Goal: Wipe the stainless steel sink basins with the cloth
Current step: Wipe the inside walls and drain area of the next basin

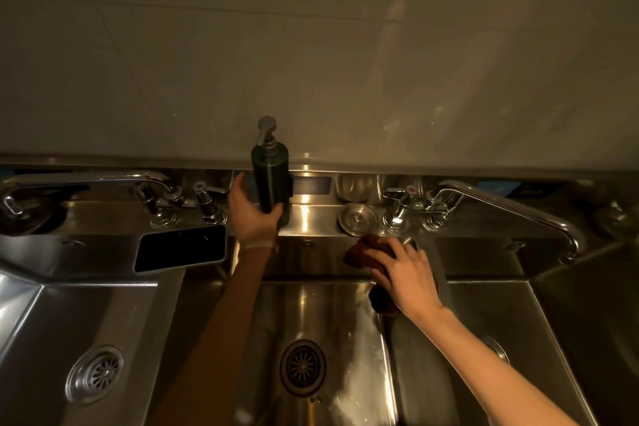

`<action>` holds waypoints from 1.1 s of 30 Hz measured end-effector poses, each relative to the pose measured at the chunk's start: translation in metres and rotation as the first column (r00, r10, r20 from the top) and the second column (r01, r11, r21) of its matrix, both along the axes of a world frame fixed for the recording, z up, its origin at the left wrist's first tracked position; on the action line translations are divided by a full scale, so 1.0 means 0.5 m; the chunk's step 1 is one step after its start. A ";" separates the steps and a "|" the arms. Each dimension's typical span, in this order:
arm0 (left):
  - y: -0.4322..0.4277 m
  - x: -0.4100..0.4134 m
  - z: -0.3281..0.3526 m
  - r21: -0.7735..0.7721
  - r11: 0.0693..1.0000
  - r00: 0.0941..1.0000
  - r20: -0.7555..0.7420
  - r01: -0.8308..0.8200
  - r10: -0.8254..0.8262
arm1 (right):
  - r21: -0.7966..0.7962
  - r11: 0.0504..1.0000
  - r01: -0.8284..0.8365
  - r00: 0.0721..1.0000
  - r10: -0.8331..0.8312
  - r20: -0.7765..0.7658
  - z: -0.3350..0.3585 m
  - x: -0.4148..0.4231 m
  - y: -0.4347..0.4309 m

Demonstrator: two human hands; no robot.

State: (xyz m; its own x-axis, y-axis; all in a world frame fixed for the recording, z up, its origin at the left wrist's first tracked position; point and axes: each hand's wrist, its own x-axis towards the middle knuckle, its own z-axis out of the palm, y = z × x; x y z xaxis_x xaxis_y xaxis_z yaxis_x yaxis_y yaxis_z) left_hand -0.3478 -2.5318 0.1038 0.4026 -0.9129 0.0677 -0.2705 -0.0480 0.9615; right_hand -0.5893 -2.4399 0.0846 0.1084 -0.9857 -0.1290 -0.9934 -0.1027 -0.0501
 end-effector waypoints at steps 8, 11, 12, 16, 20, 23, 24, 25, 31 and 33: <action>0.027 -0.171 -0.078 0.150 0.830 0.659 0.540 0.537 -0.524 | 0.035 0.998 0.046 0.998 -0.045 -0.035 0.020 -0.069 -0.002; -0.024 -0.231 -0.108 0.222 0.788 0.565 0.589 0.575 -0.578 | 0.017 0.997 0.074 0.996 -0.073 -0.047 0.026 -0.097 0.000; -0.041 -0.243 -0.116 0.258 0.788 0.536 0.612 0.559 -0.581 | 0.011 0.997 0.082 0.995 -0.081 -0.054 0.027 -0.106 0.001; -0.077 -0.268 -0.136 0.345 0.802 0.449 0.688 0.488 -0.570 | -0.005 0.995 0.095 0.994 -0.095 -0.054 0.026 -0.134 0.004; -0.067 -0.272 -0.126 0.334 0.811 0.474 0.679 0.480 -0.560 | -0.017 0.997 0.078 0.997 -0.078 -0.020 0.025 -0.134 -0.002; -0.032 -0.240 -0.113 0.339 0.796 0.495 0.642 0.501 -0.585 | -0.018 0.998 0.052 0.999 -0.052 0.014 0.026 -0.121 -0.016; -0.012 -0.219 -0.113 0.348 0.786 0.476 0.647 0.510 -0.596 | -0.020 0.999 0.045 0.999 -0.044 0.029 0.025 -0.114 -0.023; 0.011 -0.197 -0.115 0.357 0.777 0.462 0.648 0.519 -0.606 | -0.025 0.999 0.036 0.998 -0.035 0.049 0.024 -0.105 -0.030; 0.165 -0.049 -0.125 0.487 0.752 0.484 0.577 0.444 -0.658 | -0.038 0.990 -0.135 0.991 0.136 0.019 0.004 -0.044 -0.126; 0.199 -0.007 -0.125 0.507 0.753 0.519 0.546 0.420 -0.658 | -0.060 0.993 -0.100 0.995 0.098 -0.033 -0.013 -0.024 -0.164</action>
State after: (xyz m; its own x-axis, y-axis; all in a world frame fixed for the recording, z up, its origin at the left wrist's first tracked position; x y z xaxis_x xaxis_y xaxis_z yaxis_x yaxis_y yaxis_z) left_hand -0.3511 -2.4325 0.0412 -0.2250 -0.9540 -0.1981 -0.8765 0.1094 0.4688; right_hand -0.6014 -2.5221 0.0783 0.2027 -0.9765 -0.0728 -0.9792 -0.2025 -0.0115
